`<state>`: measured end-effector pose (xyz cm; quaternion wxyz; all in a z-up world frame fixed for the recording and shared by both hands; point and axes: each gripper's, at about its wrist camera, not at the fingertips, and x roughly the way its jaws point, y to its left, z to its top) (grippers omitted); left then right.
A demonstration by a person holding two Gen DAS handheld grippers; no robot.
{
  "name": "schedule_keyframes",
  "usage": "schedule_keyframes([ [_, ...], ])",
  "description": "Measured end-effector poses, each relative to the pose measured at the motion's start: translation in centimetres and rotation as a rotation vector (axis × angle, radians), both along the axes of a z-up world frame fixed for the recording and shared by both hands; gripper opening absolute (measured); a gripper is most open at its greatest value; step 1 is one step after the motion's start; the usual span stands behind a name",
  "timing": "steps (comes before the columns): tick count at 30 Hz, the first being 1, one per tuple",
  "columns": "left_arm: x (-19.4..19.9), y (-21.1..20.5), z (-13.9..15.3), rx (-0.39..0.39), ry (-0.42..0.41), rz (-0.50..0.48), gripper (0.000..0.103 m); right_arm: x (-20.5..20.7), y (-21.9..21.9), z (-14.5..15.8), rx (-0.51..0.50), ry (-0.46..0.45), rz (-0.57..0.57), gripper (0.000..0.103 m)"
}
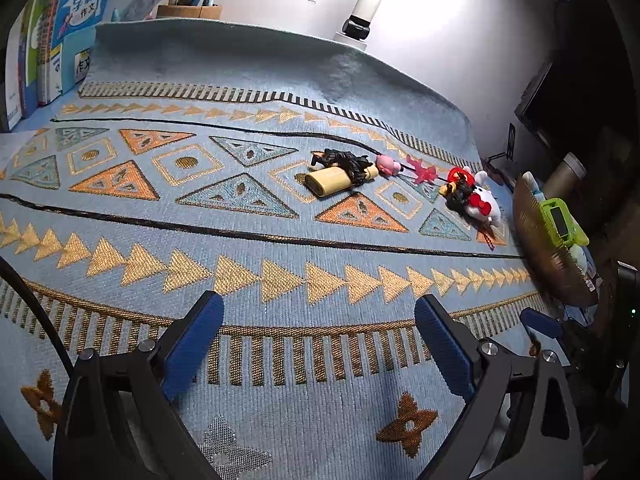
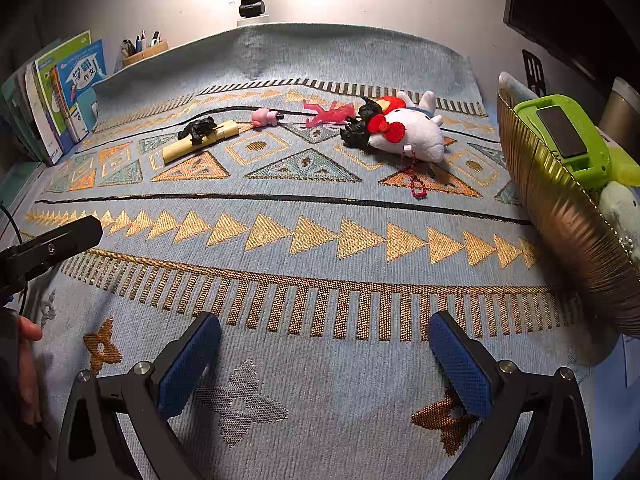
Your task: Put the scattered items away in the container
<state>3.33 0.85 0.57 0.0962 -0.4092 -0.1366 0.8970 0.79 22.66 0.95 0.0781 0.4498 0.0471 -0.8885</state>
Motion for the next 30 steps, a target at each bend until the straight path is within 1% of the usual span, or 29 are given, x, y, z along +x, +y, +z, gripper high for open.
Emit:
schedule_keyframes([
  [3,-0.09,0.18,-0.01,-0.009,-0.003,-0.008,0.099,0.02,-0.03,-0.01,0.0,0.0,0.0,0.103],
  [13,-0.03,0.08,0.03,0.001,-0.002,-0.009,0.1,0.02,-0.06,-0.06,0.0,0.0,0.0,0.103],
  [19,-0.1,0.47,0.16,-0.015,-0.006,-0.015,0.101,0.02,-0.07,-0.06,0.0,0.0,0.0,0.103],
  [30,-0.11,0.76,0.19,-0.018,-0.008,-0.019,0.102,0.07,-0.01,-0.05,0.0,0.0,0.0,0.103],
])
